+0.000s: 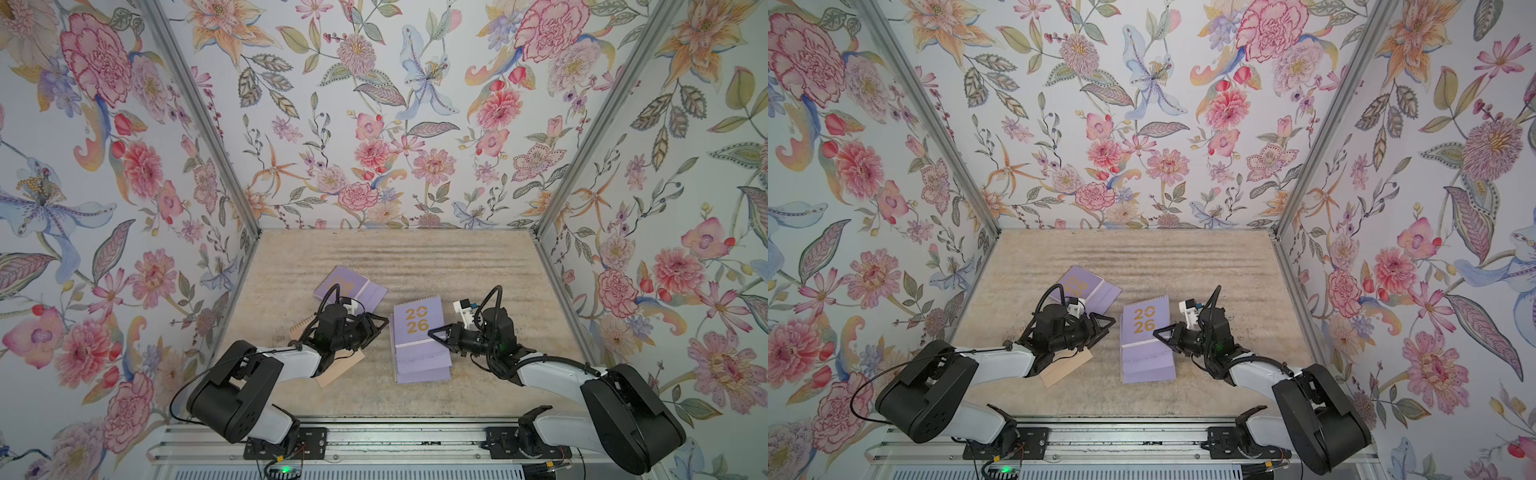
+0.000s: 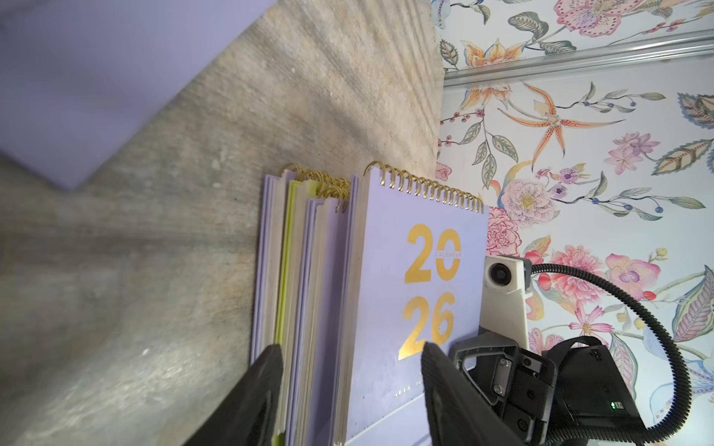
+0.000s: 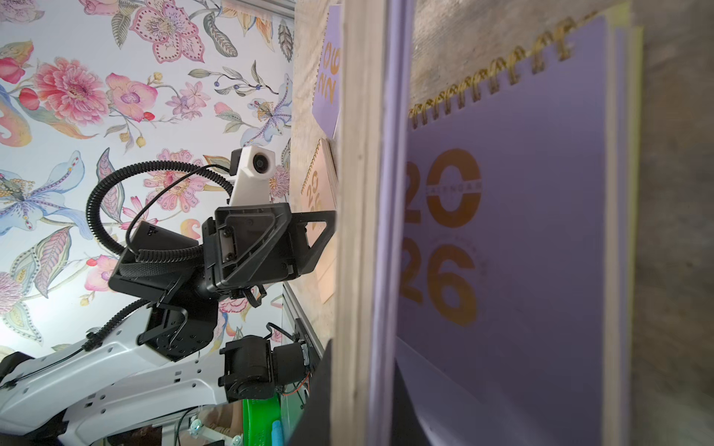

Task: Stack the calendars
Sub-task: Place the calendar at the calendar.

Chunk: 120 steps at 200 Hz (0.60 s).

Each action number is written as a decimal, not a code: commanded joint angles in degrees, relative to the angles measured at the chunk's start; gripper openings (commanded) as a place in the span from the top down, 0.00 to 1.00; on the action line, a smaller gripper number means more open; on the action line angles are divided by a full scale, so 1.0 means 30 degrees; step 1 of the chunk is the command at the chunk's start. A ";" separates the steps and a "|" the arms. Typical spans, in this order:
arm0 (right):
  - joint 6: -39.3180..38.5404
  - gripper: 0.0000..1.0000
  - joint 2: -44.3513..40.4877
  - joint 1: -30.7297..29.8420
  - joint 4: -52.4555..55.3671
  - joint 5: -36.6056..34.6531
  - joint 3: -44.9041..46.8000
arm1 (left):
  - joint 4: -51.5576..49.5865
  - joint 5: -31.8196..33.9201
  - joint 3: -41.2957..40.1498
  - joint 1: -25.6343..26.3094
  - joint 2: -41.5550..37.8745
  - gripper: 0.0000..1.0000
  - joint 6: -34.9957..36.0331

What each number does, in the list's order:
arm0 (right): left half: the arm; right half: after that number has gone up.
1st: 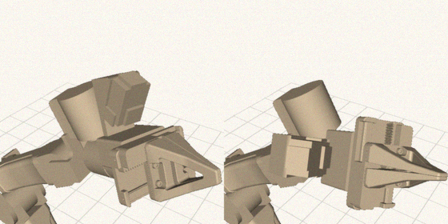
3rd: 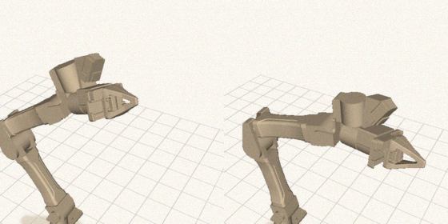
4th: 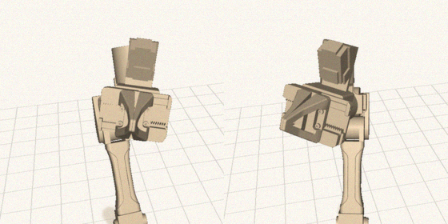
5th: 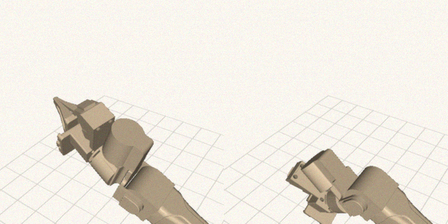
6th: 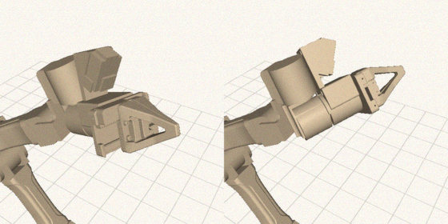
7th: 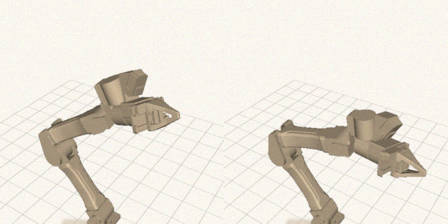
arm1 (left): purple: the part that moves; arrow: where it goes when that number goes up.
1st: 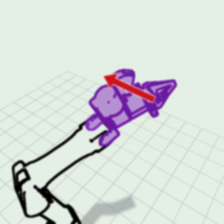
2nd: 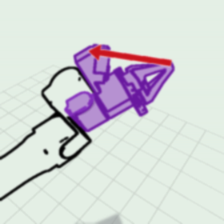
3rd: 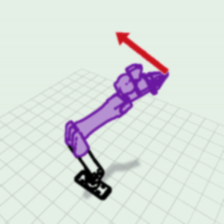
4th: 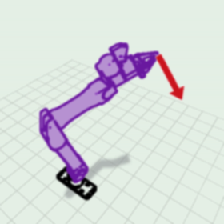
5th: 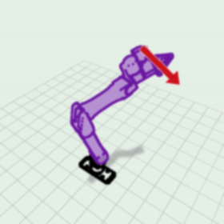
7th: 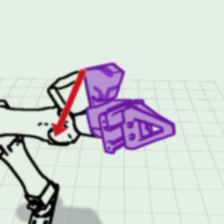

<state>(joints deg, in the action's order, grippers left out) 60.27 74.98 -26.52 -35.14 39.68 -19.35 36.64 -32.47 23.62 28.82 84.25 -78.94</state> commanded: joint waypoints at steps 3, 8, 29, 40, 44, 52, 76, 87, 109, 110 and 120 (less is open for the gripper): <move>0.0246 1.00 0.0218 -0.0093 -0.2789 0.1139 -0.0003 | -0.0581 0.0648 -0.0241 -0.0173 -0.0660 0.41 0.0599; 0.0220 1.00 0.0347 -0.0094 -0.2848 0.1233 -0.0004 | -0.0685 0.0700 -0.0279 -0.0174 -0.0689 0.42 0.0660; 0.0270 1.00 0.0771 -0.0101 -0.3086 0.1493 0.0013 | -0.0612 0.0701 -0.0483 -0.0180 -0.0568 0.42 0.0677; 0.0271 1.00 0.0839 -0.0094 -0.3120 0.1484 0.0039 | -0.0482 0.0658 -0.0544 -0.0173 -0.0458 0.42 0.0622; 0.0271 1.00 0.0846 -0.0094 -0.3113 0.1480 0.0087 | -0.0449 0.0657 -0.0577 -0.0180 -0.0456 0.43 0.0619; 0.0271 1.00 0.0799 -0.0094 -0.3113 0.1480 0.0145 | -0.0453 0.0657 -0.0608 -0.0173 -0.0427 0.43 0.0589; 0.0183 1.00 0.0572 -0.0036 -0.2939 0.1336 0.0366 | -0.0460 0.0629 -0.0639 -0.0173 -0.0346 0.43 0.0619; 0.0183 1.00 0.0528 -0.0041 -0.2908 0.1271 0.0459 | -0.0423 0.0584 -0.0636 -0.0160 -0.0259 0.44 0.0619; 0.0183 1.00 0.0411 -0.0036 -0.2959 0.1122 0.0671 | -0.0224 0.0431 -0.0722 -0.0129 0.0032 0.44 0.0648; 0.0183 1.00 0.0424 -0.0036 -0.2963 0.1111 0.0690 | -0.0213 0.0427 -0.0737 -0.0136 0.0052 0.44 0.0648; 0.0169 1.00 0.0363 -0.0036 -0.2966 0.0962 0.0838 | -0.0058 0.0342 -0.0851 -0.0090 0.0193 0.45 0.0619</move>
<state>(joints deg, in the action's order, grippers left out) 60.49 77.25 -26.57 -39.75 42.59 -17.69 35.59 -31.24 22.46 28.82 83.40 -78.17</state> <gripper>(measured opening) 0.106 0.560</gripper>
